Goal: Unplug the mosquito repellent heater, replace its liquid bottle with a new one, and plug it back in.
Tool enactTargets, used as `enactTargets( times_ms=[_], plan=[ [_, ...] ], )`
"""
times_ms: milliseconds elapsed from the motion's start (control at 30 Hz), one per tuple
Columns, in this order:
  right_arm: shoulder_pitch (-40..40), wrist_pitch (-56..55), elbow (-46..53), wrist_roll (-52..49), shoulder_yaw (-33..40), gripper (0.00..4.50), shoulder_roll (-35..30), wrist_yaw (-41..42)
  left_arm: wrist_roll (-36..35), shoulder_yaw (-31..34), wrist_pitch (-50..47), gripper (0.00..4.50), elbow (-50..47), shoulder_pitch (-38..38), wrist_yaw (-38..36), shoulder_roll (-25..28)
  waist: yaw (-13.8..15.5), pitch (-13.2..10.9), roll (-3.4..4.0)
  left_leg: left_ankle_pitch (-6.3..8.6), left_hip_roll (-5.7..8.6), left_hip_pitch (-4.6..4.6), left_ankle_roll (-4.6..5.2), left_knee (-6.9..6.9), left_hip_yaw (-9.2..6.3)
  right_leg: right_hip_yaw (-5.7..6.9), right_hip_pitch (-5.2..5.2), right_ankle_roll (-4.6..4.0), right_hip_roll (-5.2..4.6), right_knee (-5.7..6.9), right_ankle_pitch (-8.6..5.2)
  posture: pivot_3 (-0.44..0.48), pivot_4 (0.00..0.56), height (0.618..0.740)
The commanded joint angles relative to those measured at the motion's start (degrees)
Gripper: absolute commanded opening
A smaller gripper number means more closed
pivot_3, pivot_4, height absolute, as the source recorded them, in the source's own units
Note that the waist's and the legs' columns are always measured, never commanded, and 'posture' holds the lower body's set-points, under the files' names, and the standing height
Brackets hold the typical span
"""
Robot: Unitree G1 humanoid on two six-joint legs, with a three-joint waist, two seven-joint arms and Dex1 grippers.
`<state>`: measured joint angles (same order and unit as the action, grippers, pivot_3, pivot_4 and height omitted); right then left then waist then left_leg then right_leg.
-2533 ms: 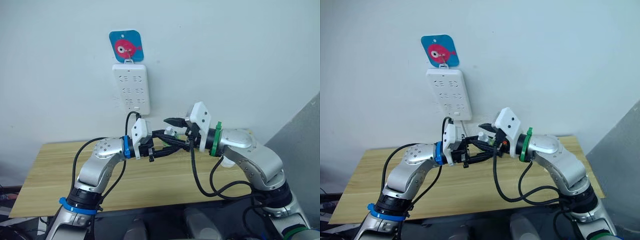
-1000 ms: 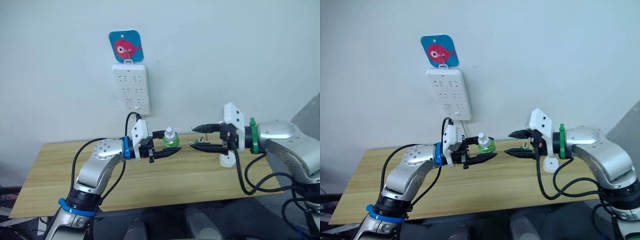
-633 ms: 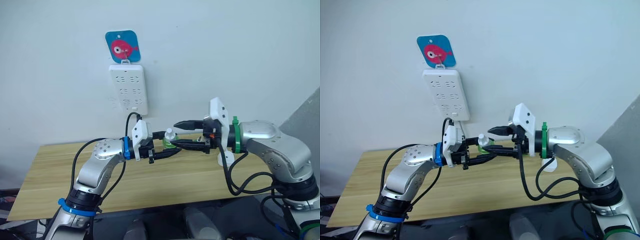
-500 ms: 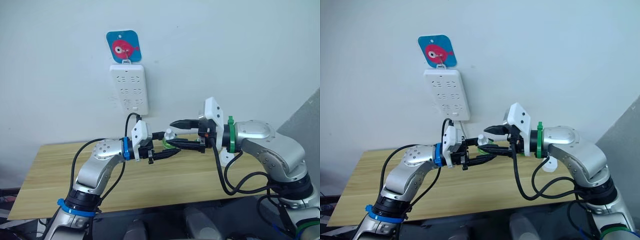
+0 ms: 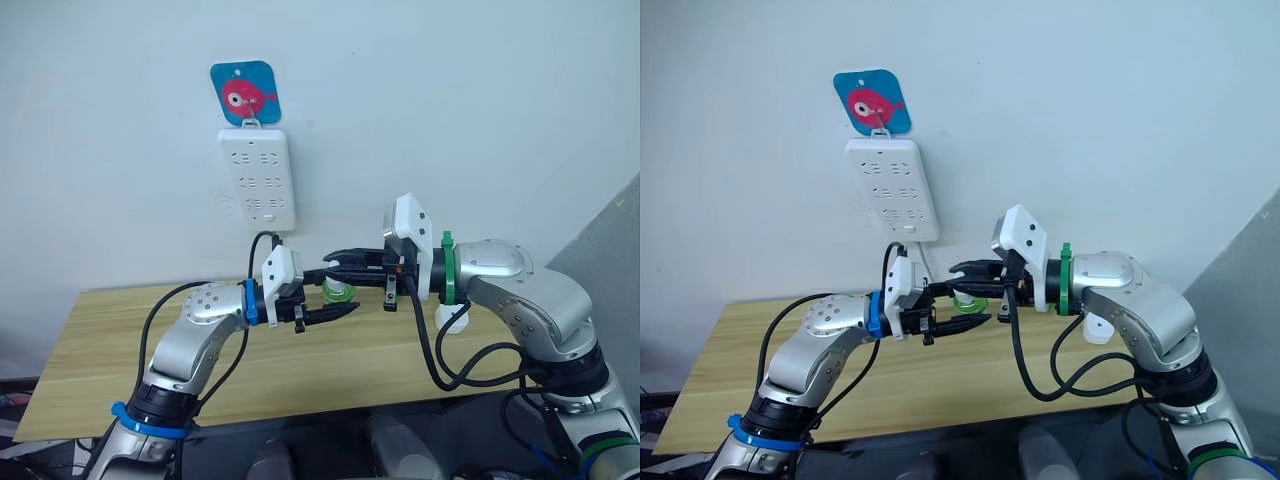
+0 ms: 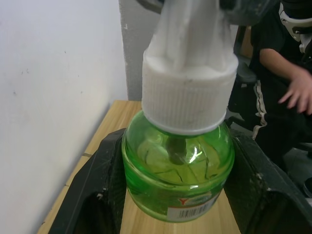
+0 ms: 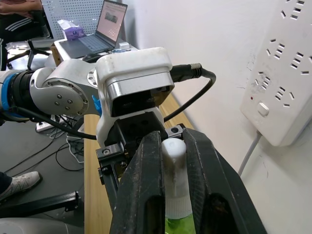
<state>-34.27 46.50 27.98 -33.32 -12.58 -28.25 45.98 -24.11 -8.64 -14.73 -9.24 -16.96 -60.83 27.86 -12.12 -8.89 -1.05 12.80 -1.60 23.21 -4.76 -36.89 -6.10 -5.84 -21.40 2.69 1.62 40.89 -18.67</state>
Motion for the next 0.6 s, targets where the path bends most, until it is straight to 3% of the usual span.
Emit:
enactTargets(
  times_ms=[33, 267, 400, 533, 600],
  plan=[
    [-0.82, -0.82, 2.08, -2.00, 1.89, 0.26, 0.06, 0.74, -0.27, 0.10, 0.24, 2.33, -2.06, -0.10, -0.55, 0.60, 0.00, 0.00, 0.00, 0.00, 0.00, 0.00, 0.00, 0.00, 0.01, 0.00, 0.00, 0.00, 0.00, 0.00, 0.00, -0.204, 0.086, 0.724],
    [-4.75, -0.11, 1.49, -7.03, 10.82, 0.26, 0.36, -2.91, 1.22, 1.23, 0.00, 2.33, 2.26, 3.12, -0.63, 3.38, -0.06, -0.01, 0.02, 0.00, 0.00, -0.01, 0.00, 0.02, 0.01, 0.00, -0.01, 0.00, 0.00, 0.00, 0.00, -0.201, 0.093, 0.724],
    [-4.99, 0.40, 1.50, -8.00, 11.58, 0.26, 0.20, -3.87, 1.37, 1.22, 0.53, 2.33, 2.85, 3.43, -0.69, 3.78, -0.01, -0.02, 0.03, 0.00, 0.00, 0.00, 0.00, 0.04, 0.01, -0.01, -0.02, -0.02, 0.00, 0.00, -0.01, -0.201, 0.093, 0.724],
    [10.66, -16.62, -5.71, 10.19, 3.39, 0.26, 4.54, -12.45, 2.39, 5.40, 2.20, 2.33, 4.66, 10.13, -1.05, 8.92, -0.02, 0.27, -0.43, 0.01, -0.10, -0.18, 0.00, 0.27, 0.01, 0.02, 0.05, -0.14, 0.03, -0.05, -0.08, -0.195, 0.114, 0.724],
    [13.87, -23.12, -9.31, 15.04, 1.21, 0.26, 6.29, -13.71, 2.08, 6.00, 2.16, 2.33, 3.80, 11.79, -1.07, 9.84, 0.01, -0.09, -0.05, 0.01, -0.11, -0.20, 0.00, 0.44, 0.11, -0.06, -0.05, -0.25, 0.03, -0.03, -0.15, -0.186, 0.118, 0.724]
  ],
)
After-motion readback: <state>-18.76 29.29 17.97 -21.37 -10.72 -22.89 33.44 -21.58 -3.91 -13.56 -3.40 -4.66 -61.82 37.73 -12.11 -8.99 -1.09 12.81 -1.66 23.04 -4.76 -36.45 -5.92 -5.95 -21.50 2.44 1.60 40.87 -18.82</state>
